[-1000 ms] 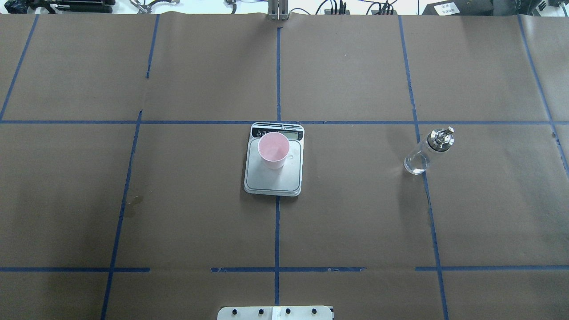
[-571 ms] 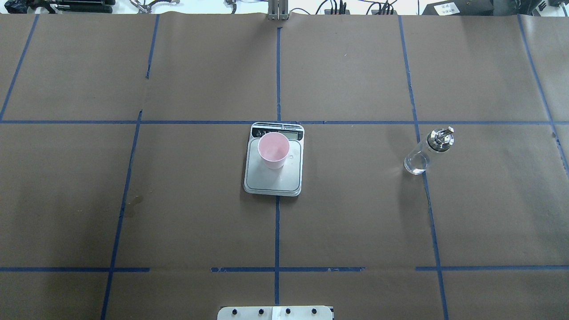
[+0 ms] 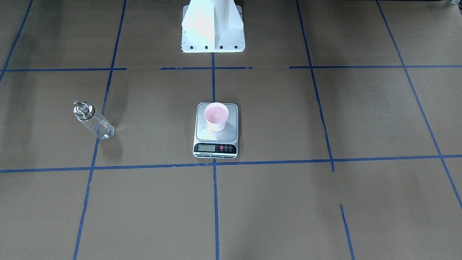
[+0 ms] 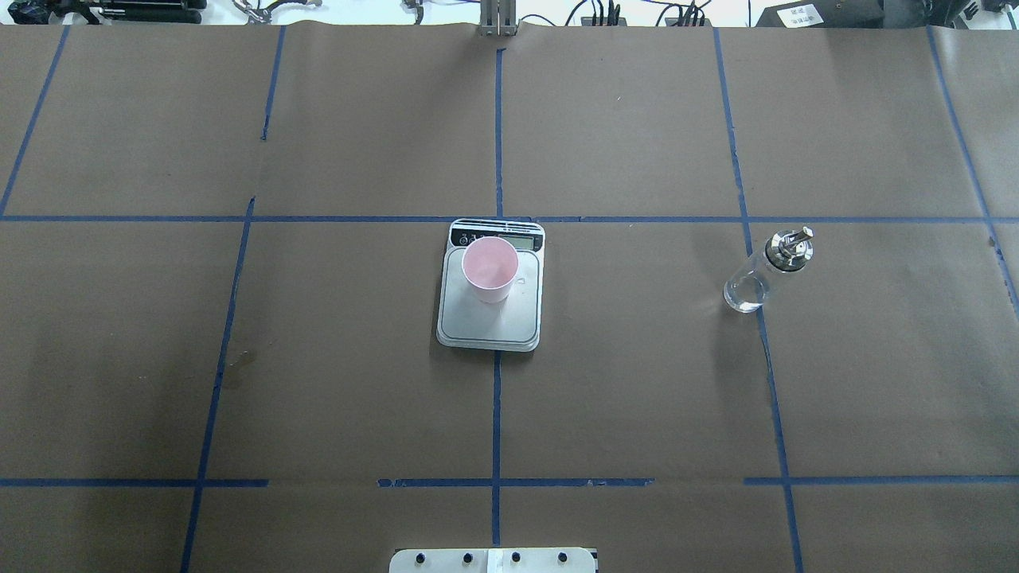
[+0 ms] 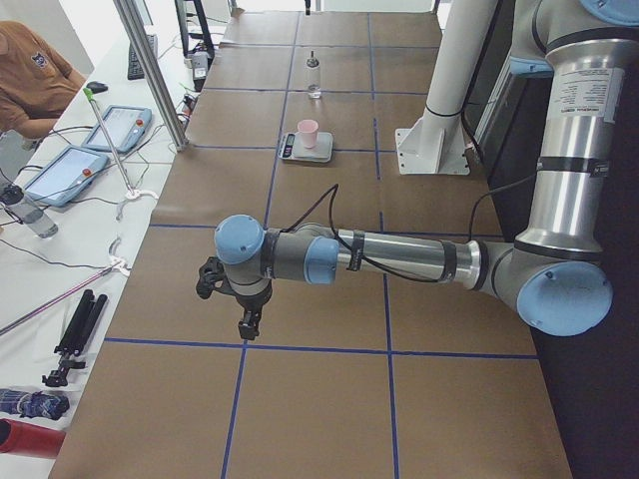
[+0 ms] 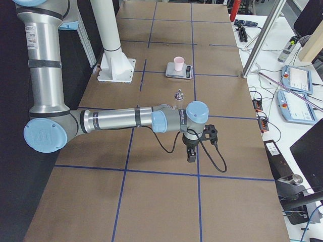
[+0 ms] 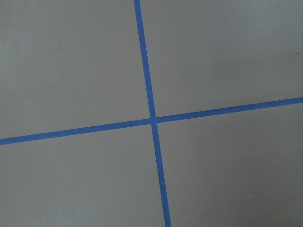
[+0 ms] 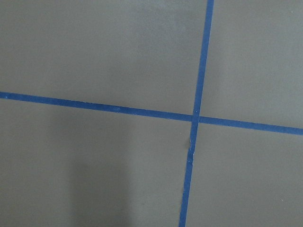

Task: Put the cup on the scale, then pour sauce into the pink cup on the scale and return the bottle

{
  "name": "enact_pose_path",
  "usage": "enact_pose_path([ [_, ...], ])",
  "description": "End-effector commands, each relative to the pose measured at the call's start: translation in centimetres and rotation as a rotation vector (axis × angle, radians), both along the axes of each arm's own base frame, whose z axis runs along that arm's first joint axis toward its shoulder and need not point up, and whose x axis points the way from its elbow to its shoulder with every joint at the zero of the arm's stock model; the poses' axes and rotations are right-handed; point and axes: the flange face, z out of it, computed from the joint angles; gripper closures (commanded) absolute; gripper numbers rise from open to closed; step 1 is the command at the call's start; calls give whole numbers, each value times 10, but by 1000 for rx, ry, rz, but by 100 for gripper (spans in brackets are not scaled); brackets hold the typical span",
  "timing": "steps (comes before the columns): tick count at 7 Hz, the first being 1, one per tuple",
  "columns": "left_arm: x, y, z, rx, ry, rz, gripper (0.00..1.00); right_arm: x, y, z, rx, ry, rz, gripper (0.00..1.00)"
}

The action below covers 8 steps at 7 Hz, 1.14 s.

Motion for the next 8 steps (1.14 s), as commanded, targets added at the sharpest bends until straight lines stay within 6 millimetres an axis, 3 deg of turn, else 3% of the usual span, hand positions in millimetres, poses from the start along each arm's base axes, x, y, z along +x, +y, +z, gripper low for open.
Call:
enact_pose_path([
  [1, 0, 0, 0, -2, 0, -1, 0, 0, 0, 0, 3, 3, -2, 0],
  [8, 0, 0, 2, -11, 2, -7, 0, 0, 2, 0, 2, 1, -3, 0],
])
